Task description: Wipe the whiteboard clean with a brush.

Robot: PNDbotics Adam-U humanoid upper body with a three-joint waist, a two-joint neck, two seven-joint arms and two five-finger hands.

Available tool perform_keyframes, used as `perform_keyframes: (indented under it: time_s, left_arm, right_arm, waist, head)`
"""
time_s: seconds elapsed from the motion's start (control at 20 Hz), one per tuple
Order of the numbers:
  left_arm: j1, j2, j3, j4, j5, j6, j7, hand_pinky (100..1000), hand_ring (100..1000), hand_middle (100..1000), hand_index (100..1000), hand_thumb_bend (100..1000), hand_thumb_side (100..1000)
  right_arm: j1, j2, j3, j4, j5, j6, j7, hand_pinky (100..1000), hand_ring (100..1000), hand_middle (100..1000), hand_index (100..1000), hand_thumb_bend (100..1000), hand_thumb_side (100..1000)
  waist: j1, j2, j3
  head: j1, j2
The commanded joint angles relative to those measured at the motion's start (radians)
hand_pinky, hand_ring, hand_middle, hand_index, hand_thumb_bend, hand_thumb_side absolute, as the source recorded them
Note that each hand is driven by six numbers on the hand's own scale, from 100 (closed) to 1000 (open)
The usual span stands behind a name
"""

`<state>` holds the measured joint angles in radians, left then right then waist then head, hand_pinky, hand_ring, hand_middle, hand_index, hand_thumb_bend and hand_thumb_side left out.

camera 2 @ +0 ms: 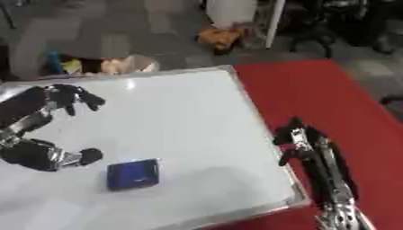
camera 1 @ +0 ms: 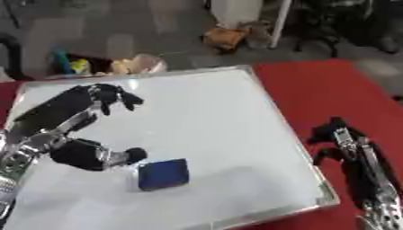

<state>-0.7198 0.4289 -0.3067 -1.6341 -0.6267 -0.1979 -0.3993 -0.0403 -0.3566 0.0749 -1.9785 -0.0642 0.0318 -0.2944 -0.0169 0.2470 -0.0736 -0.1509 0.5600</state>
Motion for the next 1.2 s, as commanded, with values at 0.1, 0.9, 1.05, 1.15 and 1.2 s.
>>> perform_keyframes:
  time_s: [0.1,0.9,1.05,1.15,1.2]
  left_arm:
    - [-0.029,-0.002,-0.005,0.009,-0.009,-0.006,0.005,567,814,650,848,585,736]
    - [-0.061,-0.033,-0.023,0.083,-0.021,-0.011,0.010,555,812,644,836,625,707]
    - [-0.063,-0.040,-0.031,0.100,-0.021,-0.013,0.005,553,815,644,835,632,701]
    - [-0.066,-0.044,-0.035,0.112,-0.020,-0.013,0.003,552,816,643,833,637,694]
    - [-0.067,-0.046,-0.036,0.117,-0.021,-0.012,0.003,552,815,642,832,642,689]
  right_arm:
    - [-0.007,-0.016,-0.003,-0.022,-0.005,-0.002,0.003,313,584,493,600,100,839]
    - [-0.008,-0.013,0.000,-0.022,-0.007,-0.001,0.006,314,585,493,600,100,840]
    - [-0.009,-0.012,0.000,-0.022,-0.007,-0.001,0.007,314,585,493,600,100,840]
    - [-0.010,-0.012,0.000,-0.022,-0.008,-0.002,0.007,314,585,493,600,100,840]
    - [-0.010,-0.012,0.001,-0.022,-0.008,-0.002,0.007,314,585,493,600,100,841]
  waist:
    - [-0.003,-0.014,-0.001]
    - [-0.005,-0.013,-0.004]
    - [-0.005,-0.012,-0.007]
    - [-0.006,-0.012,-0.008]
    - [-0.006,-0.012,-0.009]
  head:
    - [0.000,-0.013]
    - [0.005,-0.015]
    - [0.004,-0.018]
    - [0.002,-0.019]
    - [0.002,-0.018]
